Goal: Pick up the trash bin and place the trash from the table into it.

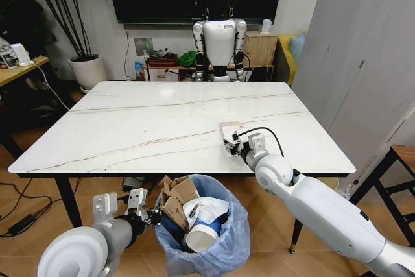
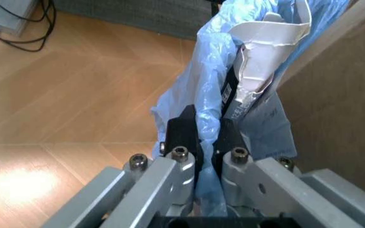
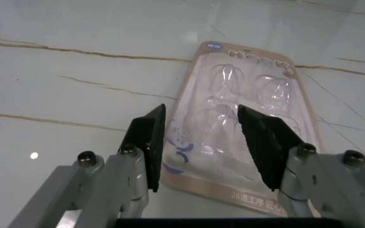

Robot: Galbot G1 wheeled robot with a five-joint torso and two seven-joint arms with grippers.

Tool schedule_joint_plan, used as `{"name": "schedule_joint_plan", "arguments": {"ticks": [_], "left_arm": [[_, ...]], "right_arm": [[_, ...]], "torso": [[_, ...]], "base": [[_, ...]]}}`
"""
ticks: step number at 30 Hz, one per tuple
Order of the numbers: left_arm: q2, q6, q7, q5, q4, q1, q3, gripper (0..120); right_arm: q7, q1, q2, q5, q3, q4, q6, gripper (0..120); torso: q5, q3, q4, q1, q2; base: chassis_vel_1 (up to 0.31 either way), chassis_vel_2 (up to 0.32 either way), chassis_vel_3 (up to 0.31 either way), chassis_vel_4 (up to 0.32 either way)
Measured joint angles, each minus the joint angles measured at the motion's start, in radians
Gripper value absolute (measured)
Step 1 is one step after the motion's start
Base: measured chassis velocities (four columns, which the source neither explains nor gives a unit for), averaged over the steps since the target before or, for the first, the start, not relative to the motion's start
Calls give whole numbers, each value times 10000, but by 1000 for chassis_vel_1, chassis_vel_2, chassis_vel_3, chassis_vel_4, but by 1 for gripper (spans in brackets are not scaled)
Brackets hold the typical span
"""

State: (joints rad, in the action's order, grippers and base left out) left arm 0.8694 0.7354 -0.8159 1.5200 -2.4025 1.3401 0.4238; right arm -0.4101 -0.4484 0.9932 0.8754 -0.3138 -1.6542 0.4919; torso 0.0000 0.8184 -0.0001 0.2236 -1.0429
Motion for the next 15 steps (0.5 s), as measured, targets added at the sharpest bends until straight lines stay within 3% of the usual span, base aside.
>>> {"name": "schedule_joint_plan", "arguments": {"ticks": [6, 9, 13, 15], "left_arm": [[-11, 0, 4, 9, -41, 56, 28, 0], [-4, 0, 5, 9, -47, 59, 28, 0], [3, 0, 7, 15, -48, 47, 28, 0], [5, 0, 7, 15, -48, 44, 26, 0]], "right_arm": [[-61, 19, 26, 67, -31, -159, 21, 41], [-170, 7, 17, 121, -52, -279, 60, 47], [-230, -86, -53, 78, -59, -409, 111, 64], [-234, -100, -63, 51, -58, -414, 117, 66]], "torso": [[0, 0, 0, 0, 0], [-1, 0, 1, 0, 0], [0, 0, -1, 0, 0], [0, 0, 0, 0, 0]], "base": [[0, 0, 0, 0], [0, 0, 0, 0], [0, 0, 0, 0], [0, 0, 0, 0]]}}
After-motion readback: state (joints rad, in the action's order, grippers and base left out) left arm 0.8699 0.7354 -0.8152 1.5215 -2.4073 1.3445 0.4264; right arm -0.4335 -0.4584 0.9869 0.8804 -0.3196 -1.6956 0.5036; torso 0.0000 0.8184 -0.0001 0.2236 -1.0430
